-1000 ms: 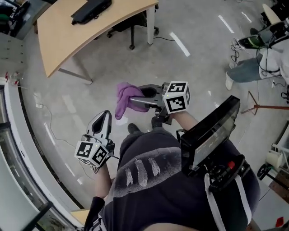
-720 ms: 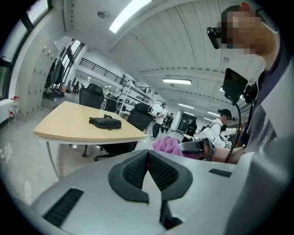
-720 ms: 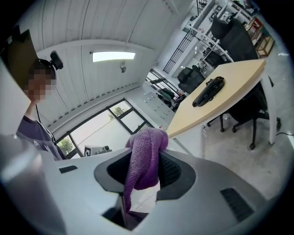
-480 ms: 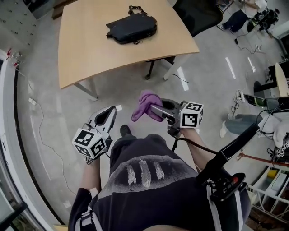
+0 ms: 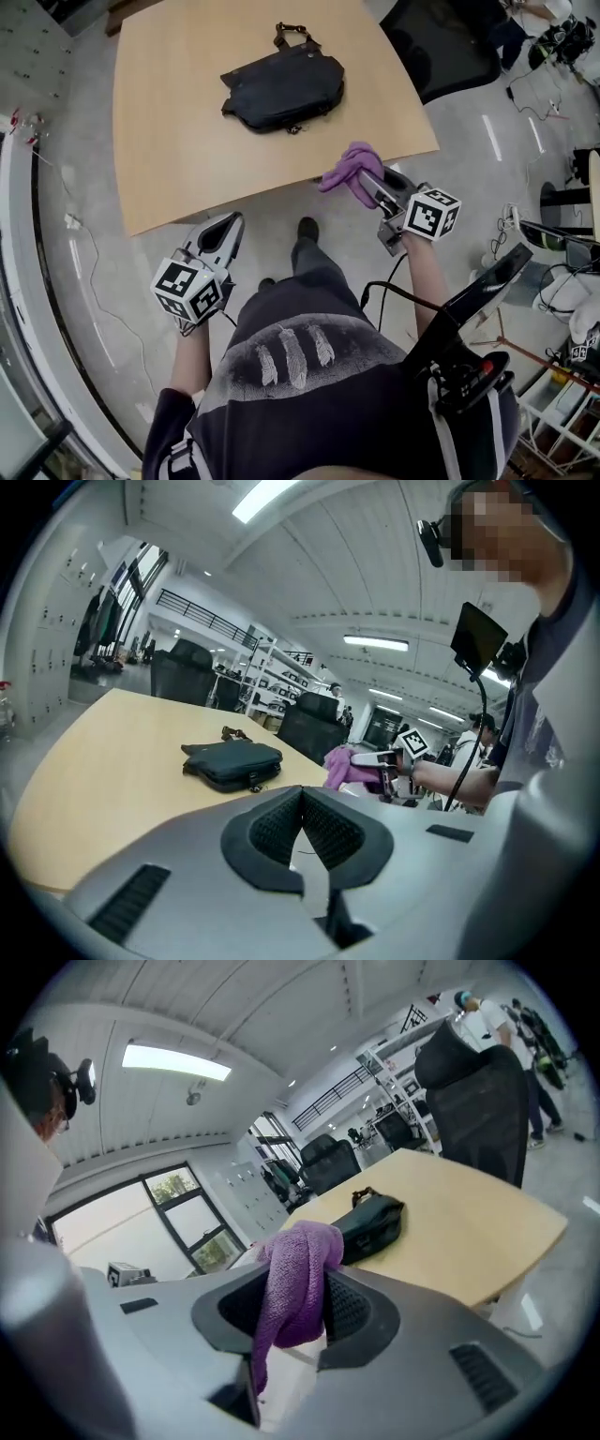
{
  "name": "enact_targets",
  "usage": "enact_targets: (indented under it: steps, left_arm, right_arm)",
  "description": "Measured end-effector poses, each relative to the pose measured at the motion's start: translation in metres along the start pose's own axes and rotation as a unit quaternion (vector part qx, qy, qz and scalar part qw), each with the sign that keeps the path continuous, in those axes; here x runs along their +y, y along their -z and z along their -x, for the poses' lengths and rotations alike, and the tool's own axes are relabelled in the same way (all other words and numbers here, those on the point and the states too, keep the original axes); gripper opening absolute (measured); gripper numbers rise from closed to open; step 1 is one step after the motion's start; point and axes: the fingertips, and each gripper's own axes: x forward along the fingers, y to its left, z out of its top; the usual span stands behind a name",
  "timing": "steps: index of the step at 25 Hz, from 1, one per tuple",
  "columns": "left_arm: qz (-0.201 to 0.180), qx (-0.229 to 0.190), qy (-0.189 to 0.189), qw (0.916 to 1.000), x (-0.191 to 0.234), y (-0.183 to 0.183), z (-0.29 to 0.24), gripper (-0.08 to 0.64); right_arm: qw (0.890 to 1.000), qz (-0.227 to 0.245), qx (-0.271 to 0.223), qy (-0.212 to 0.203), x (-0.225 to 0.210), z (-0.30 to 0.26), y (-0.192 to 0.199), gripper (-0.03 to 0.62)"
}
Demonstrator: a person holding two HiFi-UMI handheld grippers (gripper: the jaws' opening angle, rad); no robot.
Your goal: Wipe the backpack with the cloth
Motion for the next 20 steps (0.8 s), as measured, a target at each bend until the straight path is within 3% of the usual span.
enact_targets:
  steps: [4,9,14,20]
  left_arm:
    - [0.005,0.015,-0.027,0.9995,0.021,-0.03,-0.052,0.008]
    - [0.011,0.011,-0.063,0.9979,0.049,-0.061,-0.085,0.008]
    - [0.022,0.01,-0.076,0.9968,0.077,-0.074,-0.101,0.008]
    - [0.023,0.001,-0.05,0.9985,0.122,-0.092,-0.102,0.008]
  right_arm:
    - [0.997,0.07,-0.003,0.042,-0.085,-0.053,-0.092,0.12]
    - [0.982,0.156,0.005,0.107,-0.164,-0.127,-0.18,0.12]
    - [0.957,0.231,0.082,0.157,-0.208,-0.199,-0.187,0.12]
    - [0.925,0.285,0.173,0.181,-0.213,-0.247,-0.145,0.12]
